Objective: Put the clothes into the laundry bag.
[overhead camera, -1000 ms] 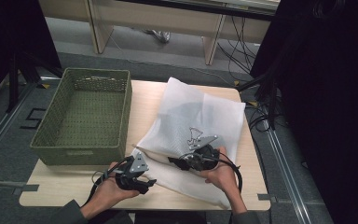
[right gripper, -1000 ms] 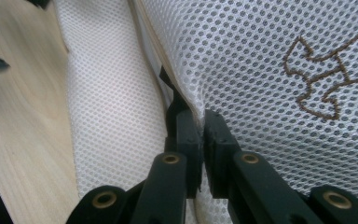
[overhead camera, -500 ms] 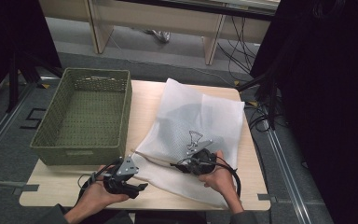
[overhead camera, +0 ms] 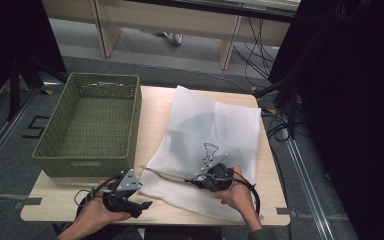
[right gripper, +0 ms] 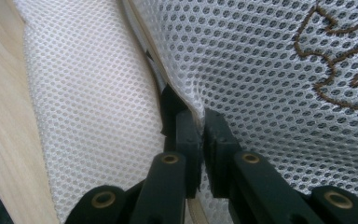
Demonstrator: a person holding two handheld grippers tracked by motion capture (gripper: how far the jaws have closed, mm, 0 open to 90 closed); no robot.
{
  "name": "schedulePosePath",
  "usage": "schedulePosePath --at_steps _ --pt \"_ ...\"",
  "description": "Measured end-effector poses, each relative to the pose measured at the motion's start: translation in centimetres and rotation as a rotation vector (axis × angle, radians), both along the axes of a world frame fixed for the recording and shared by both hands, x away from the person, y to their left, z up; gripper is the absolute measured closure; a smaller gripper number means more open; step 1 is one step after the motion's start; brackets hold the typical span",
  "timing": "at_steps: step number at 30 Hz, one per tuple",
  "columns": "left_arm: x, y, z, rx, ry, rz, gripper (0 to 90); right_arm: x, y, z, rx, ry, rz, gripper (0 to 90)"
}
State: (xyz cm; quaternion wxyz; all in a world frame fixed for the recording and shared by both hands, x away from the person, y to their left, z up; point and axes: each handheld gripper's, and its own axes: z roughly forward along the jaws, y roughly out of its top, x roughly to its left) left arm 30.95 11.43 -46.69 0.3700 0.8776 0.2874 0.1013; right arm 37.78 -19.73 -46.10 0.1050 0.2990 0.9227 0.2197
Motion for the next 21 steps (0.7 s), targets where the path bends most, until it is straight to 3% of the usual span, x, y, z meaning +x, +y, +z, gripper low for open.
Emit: schedulePosePath --at_steps 7,11,15,17,18,19,20,21 --pt "-0.4 1.3 0.3 -0.018 0.001 0.018 29.1 -0.6 -0.6 0.3 0.019 -0.025 0.008 84.2" --pt "-0.4 2.2 0.3 -0.056 0.005 0.028 25.8 -1.4 -0.7 0.7 0.046 -0.019 -0.032 78.6" --pt "-0.5 3.2 0.4 -0.082 0.005 0.042 23.3 -1.7 -1.0 1.1 0.089 -0.061 -0.031 69.4" --pt "-0.5 3.8 0.5 -0.083 0.005 0.046 22.5 -2.1 -1.2 1.3 0.113 -0.094 -0.058 62.1" --pt "-0.5 4.0 0.5 -0.093 0.005 0.052 21.8 -2.4 -1.2 1.6 0.126 -0.082 -0.092 58.2" --pt "-0.5 4.3 0.6 -0.088 0.003 0.055 20.8 -2.5 -1.4 1.7 0.146 -0.102 -0.095 56.6" --pt "-0.5 4.3 0.5 -0.114 0.005 0.069 20.0 -2.8 -1.5 2.0 0.172 -0.117 -0.108 54.9" --pt "-0.5 4.6 0.6 -0.103 0.000 0.060 19.4 -2.9 -1.8 2.3 0.178 -0.117 -0.092 52.5"
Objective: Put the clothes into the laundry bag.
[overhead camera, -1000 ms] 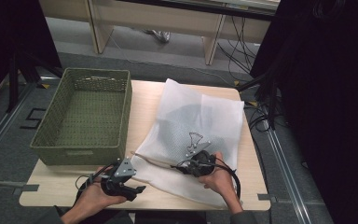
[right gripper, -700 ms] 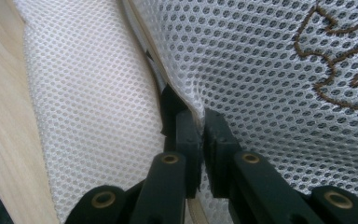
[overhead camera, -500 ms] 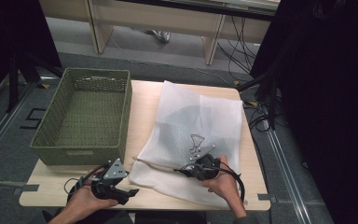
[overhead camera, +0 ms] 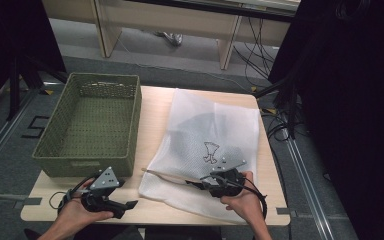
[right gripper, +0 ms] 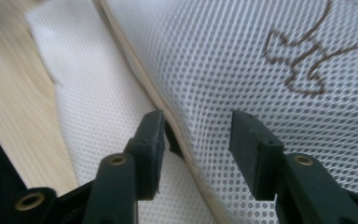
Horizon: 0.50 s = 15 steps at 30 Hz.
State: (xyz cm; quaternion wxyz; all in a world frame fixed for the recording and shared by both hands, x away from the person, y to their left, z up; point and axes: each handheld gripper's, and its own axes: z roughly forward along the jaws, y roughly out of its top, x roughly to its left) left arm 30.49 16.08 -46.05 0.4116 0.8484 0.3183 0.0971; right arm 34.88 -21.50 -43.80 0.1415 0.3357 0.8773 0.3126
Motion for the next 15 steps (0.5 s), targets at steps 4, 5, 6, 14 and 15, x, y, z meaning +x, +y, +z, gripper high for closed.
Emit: schedulePosePath --at_steps 4,5,6,14,15 --pt "-0.2 0.5 0.2 -0.041 -0.006 0.006 17.2 -0.7 -0.4 0.8 0.072 -0.047 -0.036 47.2" --pt "-0.2 0.6 0.2 -0.052 -0.006 0.007 17.0 -0.7 -0.6 0.8 0.094 -0.071 -0.028 45.9" --pt "-0.2 0.8 0.3 -0.040 -0.017 -0.001 16.9 -0.8 -0.6 0.9 0.117 -0.065 -0.041 45.5" --pt "-0.3 1.9 0.5 -0.060 -0.046 -0.001 17.2 -1.7 -1.1 1.3 0.195 -0.093 -0.077 41.0" --pt "-0.4 2.0 0.5 -0.064 -0.038 0.014 17.2 -1.7 -1.2 1.2 0.196 -0.101 -0.079 40.5"
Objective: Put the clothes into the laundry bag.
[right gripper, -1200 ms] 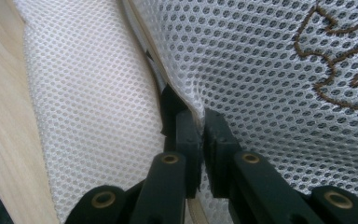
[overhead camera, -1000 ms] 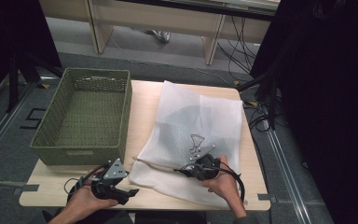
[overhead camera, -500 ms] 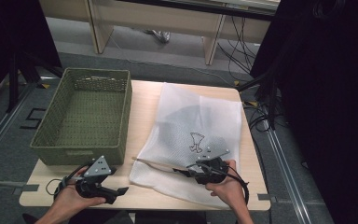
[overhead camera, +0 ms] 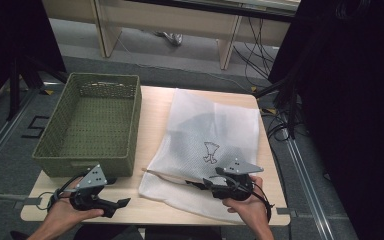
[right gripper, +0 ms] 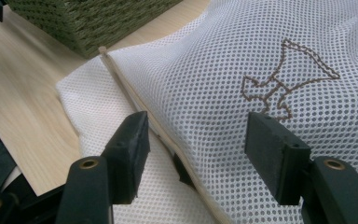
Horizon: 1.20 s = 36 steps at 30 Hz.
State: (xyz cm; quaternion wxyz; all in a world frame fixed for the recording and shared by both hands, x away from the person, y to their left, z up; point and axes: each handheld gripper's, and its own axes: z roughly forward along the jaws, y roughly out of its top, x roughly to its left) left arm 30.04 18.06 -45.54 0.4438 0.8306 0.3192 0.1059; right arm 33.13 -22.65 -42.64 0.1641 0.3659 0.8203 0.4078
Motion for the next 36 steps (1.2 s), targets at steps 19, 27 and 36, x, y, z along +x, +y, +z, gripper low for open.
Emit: schedulePosePath --at_steps 19,27,36 --pt "-1.7 2.2 -0.4 -0.001 -0.011 0.020 16.9 -3.2 -0.8 -1.7 0.082 0.047 -0.010 36.0" --pt "-2.5 1.9 -0.4 0.019 -0.021 0.003 16.9 -5.2 -0.7 -1.9 0.063 0.046 -0.035 34.8" --pt "-2.2 1.9 -0.5 0.034 -0.039 -0.022 16.9 -5.3 -1.0 -2.2 0.054 0.041 -0.031 34.7"
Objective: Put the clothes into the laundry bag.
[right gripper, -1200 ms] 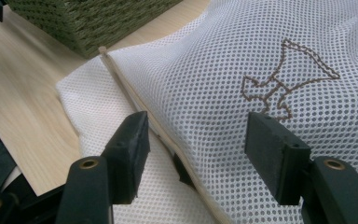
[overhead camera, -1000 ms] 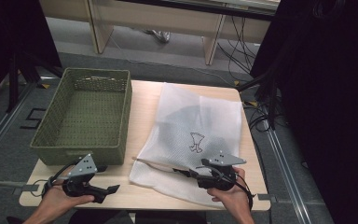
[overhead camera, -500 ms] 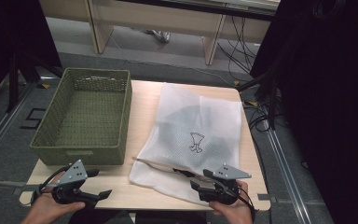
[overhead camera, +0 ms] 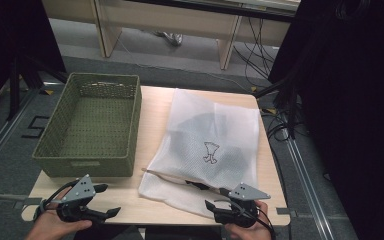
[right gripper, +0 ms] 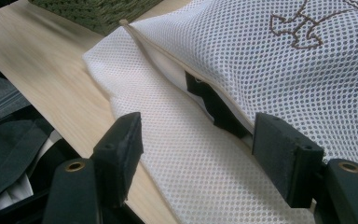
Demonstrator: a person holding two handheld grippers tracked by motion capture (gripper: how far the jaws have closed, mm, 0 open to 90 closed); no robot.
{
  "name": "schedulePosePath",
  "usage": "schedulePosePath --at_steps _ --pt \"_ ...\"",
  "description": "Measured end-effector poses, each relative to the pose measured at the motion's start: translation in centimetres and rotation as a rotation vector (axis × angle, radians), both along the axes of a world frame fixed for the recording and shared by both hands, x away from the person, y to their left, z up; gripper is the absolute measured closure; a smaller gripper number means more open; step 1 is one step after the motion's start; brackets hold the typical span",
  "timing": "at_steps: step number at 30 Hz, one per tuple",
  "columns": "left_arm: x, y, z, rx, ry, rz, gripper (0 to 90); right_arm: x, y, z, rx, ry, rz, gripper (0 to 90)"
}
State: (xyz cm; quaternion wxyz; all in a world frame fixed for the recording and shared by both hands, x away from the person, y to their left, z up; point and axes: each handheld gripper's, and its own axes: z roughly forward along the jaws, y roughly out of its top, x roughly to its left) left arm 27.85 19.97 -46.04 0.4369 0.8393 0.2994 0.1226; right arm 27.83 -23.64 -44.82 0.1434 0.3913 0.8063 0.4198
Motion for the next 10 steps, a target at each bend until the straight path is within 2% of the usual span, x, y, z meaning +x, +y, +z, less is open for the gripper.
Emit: schedulePosePath --at_steps 1,3,4,5,6,9,10 --pt "0.00 0.03 -0.01 0.003 0.005 0.000 17.0 0.20 -0.05 -0.08 0.006 0.000 0.028 34.6" --pt "0.03 0.02 -0.03 -0.002 0.009 -0.001 16.9 0.16 -0.08 0.01 -0.015 -0.005 0.021 34.6" --pt "0.04 0.02 -0.03 -0.003 0.008 -0.002 16.9 0.03 -0.01 -0.03 -0.007 0.005 0.004 34.6" --pt "0.05 0.01 -0.03 -0.003 0.008 -0.005 17.0 0.21 -0.10 -0.09 -0.003 0.004 0.026 34.6" --pt "0.11 0.12 0.01 0.013 0.004 -0.014 16.9 0.26 -0.08 -0.14 -0.009 -0.004 0.022 34.6" --pt "0.03 -0.11 -0.16 -0.017 -0.004 -0.001 17.0 0.27 -0.10 -0.13 -0.009 -0.003 0.025 34.6" --pt "0.06 -0.10 -0.18 -0.008 0.008 0.002 16.9 0.16 -0.08 -0.11 -0.009 -0.003 0.011 34.5"
